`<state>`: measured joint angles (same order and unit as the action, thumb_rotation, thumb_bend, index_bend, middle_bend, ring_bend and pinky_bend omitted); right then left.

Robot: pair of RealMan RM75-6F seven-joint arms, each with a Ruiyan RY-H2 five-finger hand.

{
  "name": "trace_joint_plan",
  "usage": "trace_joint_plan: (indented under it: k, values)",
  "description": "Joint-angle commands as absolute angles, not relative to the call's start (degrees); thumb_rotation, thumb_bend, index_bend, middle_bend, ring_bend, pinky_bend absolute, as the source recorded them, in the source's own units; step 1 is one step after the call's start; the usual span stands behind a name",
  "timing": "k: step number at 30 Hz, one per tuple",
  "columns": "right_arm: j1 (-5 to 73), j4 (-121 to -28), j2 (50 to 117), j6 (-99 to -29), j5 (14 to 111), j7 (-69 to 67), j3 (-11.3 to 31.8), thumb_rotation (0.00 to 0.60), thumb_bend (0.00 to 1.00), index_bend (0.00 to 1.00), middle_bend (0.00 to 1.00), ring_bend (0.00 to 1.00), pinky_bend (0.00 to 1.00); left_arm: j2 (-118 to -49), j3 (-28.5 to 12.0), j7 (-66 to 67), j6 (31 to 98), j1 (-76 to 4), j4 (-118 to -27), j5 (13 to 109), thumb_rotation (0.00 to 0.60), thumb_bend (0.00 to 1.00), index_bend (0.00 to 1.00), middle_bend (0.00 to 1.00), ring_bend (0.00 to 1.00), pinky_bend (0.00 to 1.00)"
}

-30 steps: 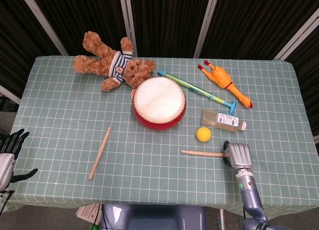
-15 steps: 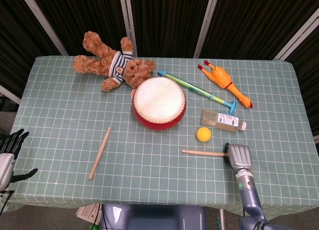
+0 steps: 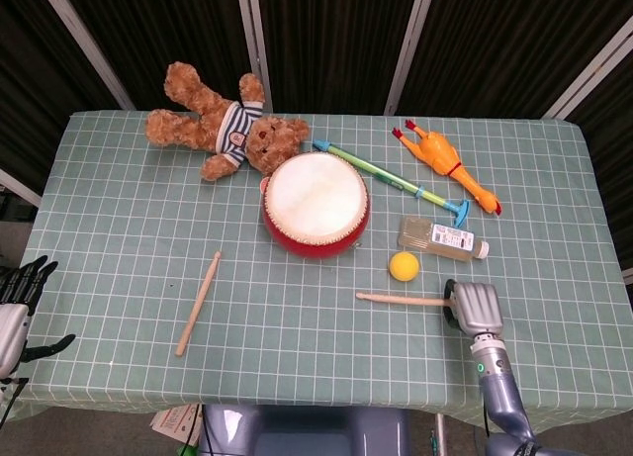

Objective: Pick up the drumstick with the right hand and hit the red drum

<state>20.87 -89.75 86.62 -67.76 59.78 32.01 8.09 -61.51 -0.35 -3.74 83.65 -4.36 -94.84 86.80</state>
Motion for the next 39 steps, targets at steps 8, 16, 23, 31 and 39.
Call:
trace_joint_plan:
  k: [8, 16, 23, 31, 39]
  values:
    - [20.85, -103.55, 75.46, -70.66, 57.03, 30.21, 13.34, 0.6, 0.57, 0.97, 1.0, 1.0, 1.0, -61.48, -0.34, -3.66, 83.65, -4.33, -95.01, 86.74, 0.6, 0.01, 0.0, 0.0, 0.0, 0.0]
    - [21.52, -108.41, 70.93, -70.41, 48.86, 27.49, 18.37, 0.6, 0.57, 0.97, 1.0, 1.0, 1.0, -61.47, -0.33, -3.62, 83.5, -4.37, -95.11, 86.67, 0.6, 0.01, 0.0, 0.0, 0.0, 0.0]
    - [25.87, -110.43, 70.11, -71.6, 38.78, 30.21, 23.58, 0.6, 0.57, 0.97, 1.0, 1.0, 1.0, -61.37, -0.28, -3.5, 83.32, -4.46, -95.25, 86.72, 0.6, 0.01, 0.0, 0.0, 0.0, 0.0]
    - [33.88, -111.88, 71.63, -73.3, 27.85, 33.73, 30.26, 0.6, 0.57, 0.97, 1.0, 1.0, 1.0, -60.82, -0.12, -4.12, 82.16, -4.67, -95.6, 86.0, 0.6, 0.01, 0.0, 0.0, 0.0, 0.0]
    - [43.08, -109.59, 74.96, -74.75, 18.54, 35.68, 36.77, 0.6, 0.57, 0.98, 1.0, 1.0, 1.0, -59.84, 0.07, -4.6, 80.57, -4.98, -96.6, 84.94, 0.6, 0.02, 0.0, 0.0, 0.0, 0.0]
